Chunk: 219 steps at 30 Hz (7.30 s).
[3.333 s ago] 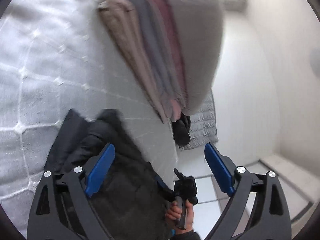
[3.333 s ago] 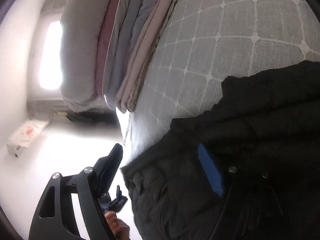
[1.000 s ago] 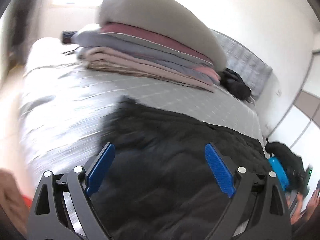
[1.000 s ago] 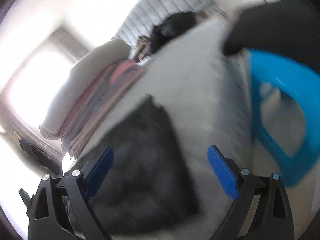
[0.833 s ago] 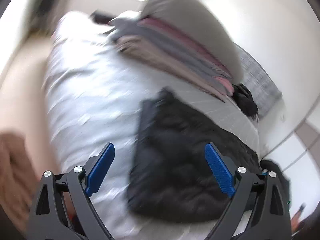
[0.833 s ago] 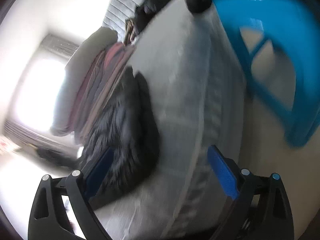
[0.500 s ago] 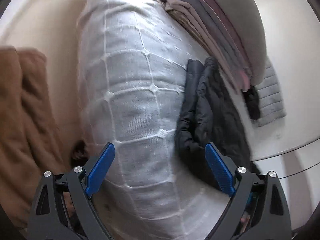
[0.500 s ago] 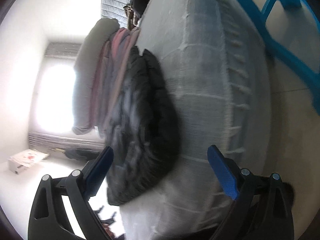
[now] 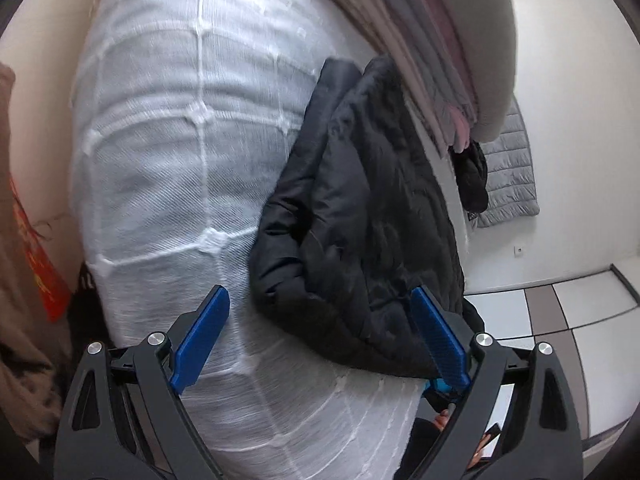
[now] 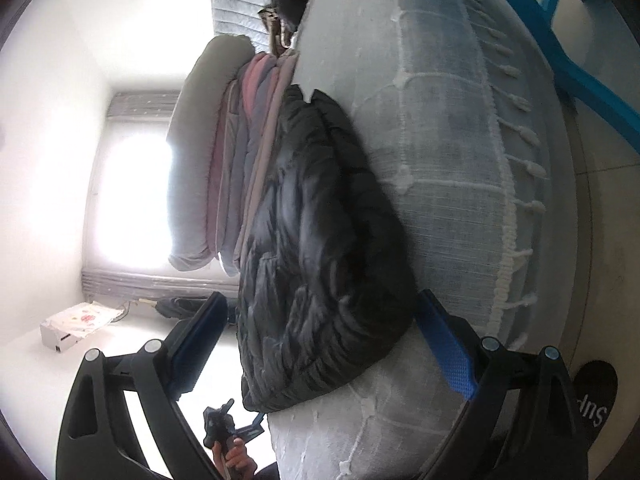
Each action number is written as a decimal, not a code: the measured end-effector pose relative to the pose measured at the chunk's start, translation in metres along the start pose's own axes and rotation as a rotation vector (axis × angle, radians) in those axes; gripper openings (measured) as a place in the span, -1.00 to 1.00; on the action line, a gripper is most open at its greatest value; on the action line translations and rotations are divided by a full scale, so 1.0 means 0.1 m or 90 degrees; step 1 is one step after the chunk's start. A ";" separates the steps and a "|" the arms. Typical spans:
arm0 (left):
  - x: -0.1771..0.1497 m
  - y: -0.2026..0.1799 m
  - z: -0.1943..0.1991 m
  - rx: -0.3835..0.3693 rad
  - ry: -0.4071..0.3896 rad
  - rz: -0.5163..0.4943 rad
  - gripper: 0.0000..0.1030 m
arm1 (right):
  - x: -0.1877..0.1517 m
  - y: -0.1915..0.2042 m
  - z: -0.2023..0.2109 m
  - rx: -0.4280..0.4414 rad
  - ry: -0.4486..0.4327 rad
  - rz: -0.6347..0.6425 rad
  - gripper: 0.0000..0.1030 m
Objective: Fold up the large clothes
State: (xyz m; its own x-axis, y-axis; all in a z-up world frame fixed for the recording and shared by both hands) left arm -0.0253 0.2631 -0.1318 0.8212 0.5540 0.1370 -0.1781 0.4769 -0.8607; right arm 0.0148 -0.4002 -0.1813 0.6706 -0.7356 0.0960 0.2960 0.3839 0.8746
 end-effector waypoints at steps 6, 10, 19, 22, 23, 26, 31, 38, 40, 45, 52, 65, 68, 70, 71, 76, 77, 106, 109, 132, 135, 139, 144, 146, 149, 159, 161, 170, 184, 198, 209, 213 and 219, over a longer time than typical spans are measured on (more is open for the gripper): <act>0.00 -0.19 -0.10 -0.051 -0.028 -0.006 0.73 | 0.01 0.03 0.00 0.022 0.008 0.007 0.76; -0.07 -0.15 -0.32 0.012 0.011 -0.006 0.73 | 0.03 0.00 -0.01 0.025 0.021 0.001 0.77; -0.06 -0.29 -0.46 0.070 0.006 -0.066 0.22 | 0.04 0.02 -0.07 -0.018 0.026 0.056 -0.51; -0.01 -0.28 -0.54 0.088 0.014 -0.075 -0.38 | 0.05 0.00 -0.06 -0.024 0.017 0.051 -0.63; 0.01 -0.31 -0.55 0.078 0.012 -0.079 -0.52 | 0.04 0.01 -0.04 -0.022 0.013 0.054 -0.67; 0.01 -0.42 -0.51 0.071 0.001 -0.111 -0.66 | 0.00 0.09 0.03 -0.008 0.001 0.068 -0.72; -0.06 -0.53 -0.21 -0.003 -0.015 -0.112 -0.73 | -0.20 0.30 0.31 0.021 -0.005 0.097 -0.75; -0.20 -0.40 0.16 0.026 0.051 -0.082 -0.26 | -0.64 0.04 0.63 -0.084 0.051 0.141 -0.41; -0.12 -0.27 0.28 0.079 0.027 -0.074 0.05 | -0.58 -0.16 0.68 -0.117 0.039 0.105 -0.21; 0.14 -0.18 0.98 0.155 -0.218 -0.049 0.28 | -0.41 0.13 1.06 -0.195 -0.119 0.178 -0.16; 0.00 -1.60 -0.01 0.100 -0.207 -0.372 0.49 | -0.41 1.52 0.07 -0.243 -0.108 0.458 0.15; 0.57 -1.28 -1.62 0.152 -0.105 -0.369 0.49 | 0.30 1.34 -1.81 -0.354 0.018 0.507 0.16; 0.60 -1.29 -1.74 0.172 -0.098 -0.367 0.49 | 0.32 1.34 -1.80 -0.358 0.018 0.505 0.16; 0.59 -1.31 -1.61 0.167 -0.112 -0.360 0.49 | 0.29 1.41 -1.61 -0.355 -0.011 0.510 0.18; 0.59 -1.36 -1.56 0.156 -0.124 -0.356 0.49 | 0.28 1.45 -1.48 -0.342 -0.033 0.512 0.20; 0.63 -1.50 -1.19 0.146 -0.201 -0.389 0.52 | 0.62 1.50 -0.76 -0.324 -0.207 0.444 0.63; 0.70 -1.41 -1.19 0.160 -0.198 -0.369 0.53 | 0.71 1.35 -0.76 -0.337 -0.194 0.404 0.63; 0.97 -0.85 -0.82 0.106 -0.182 -0.258 0.54 | -0.07 2.33 -1.29 -0.292 -0.078 0.504 0.58; 0.90 -0.86 -0.38 0.070 -0.230 -0.219 0.54 | 0.19 2.01 -0.78 -0.362 -0.101 0.444 0.66; -0.30 0.16 0.79 0.081 -0.186 0.005 0.65 | -0.28 0.26 0.74 -0.077 0.090 0.053 0.68; -0.37 0.18 0.65 0.059 -0.164 0.022 0.65 | -0.30 0.31 0.68 -0.049 0.106 0.047 0.68; -0.38 0.11 0.44 0.052 -0.142 0.019 0.65 | -0.31 0.41 0.62 -0.028 0.114 0.059 0.52; -0.34 0.12 0.15 0.100 -0.119 0.009 0.65 | -0.33 0.38 0.60 -0.049 0.110 0.068 -0.42; -0.33 0.10 0.12 0.105 -0.125 0.002 0.63 | -0.33 0.38 0.60 -0.043 0.107 0.071 -0.51; -0.30 0.00 0.12 0.103 -0.116 -0.042 -0.46 | -0.37 0.39 0.63 -0.034 0.103 0.077 -0.59; -0.37 -0.43 0.75 0.086 -0.138 -0.120 -0.73 | -0.69 0.78 0.83 -0.027 0.142 0.166 -0.64; -0.38 -0.28 0.72 0.113 -0.102 -0.110 -0.61 | -0.70 0.63 0.78 -0.077 0.153 0.162 -0.35; -0.37 0.02 0.58 0.056 -0.117 -0.046 0.04 | -0.55 1.53 1.12 -0.296 -0.135 0.379 0.16; -0.30 0.02 0.44 0.026 -0.138 -0.045 0.09 | -1.68 2.34 -1.73 -0.449 0.078 0.718 0.44; -0.30 0.04 0.39 0.008 -0.145 -0.020 0.09 | -2.24 1.83 -0.65 -0.448 0.024 0.741 0.48; -0.32 -0.04 0.42 0.004 -0.179 -0.061 -0.55 | -2.61 1.84 -0.73 -0.443 0.005 0.779 0.58; -0.31 -0.08 0.45 0.008 -0.186 -0.078 -0.59 | -2.62 2.01 -0.51 -0.382 -0.023 0.746 0.58; -0.34 -0.29 0.46 0.025 -0.200 -0.125 -0.61 | -2.70 1.76 -0.75 -0.436 0.004 0.760 0.72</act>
State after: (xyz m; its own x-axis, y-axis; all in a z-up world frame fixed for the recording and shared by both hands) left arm -0.0729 0.2622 -0.0892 0.6358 0.6294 0.4467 -0.0598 0.6172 -0.7846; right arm -0.0630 -0.0923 -0.0891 0.7545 0.2333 0.6134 -0.1846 0.9724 -0.1427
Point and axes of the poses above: each gripper's, at about its wrist camera, not at the fingertips, and z roughly against the way its jaws point, y to its left, x to its top, the point moved 5 cm from there along -z, roughly the way its jaws point, and after that the axes turned 10 degrees about -x, right-handed, at the moved point
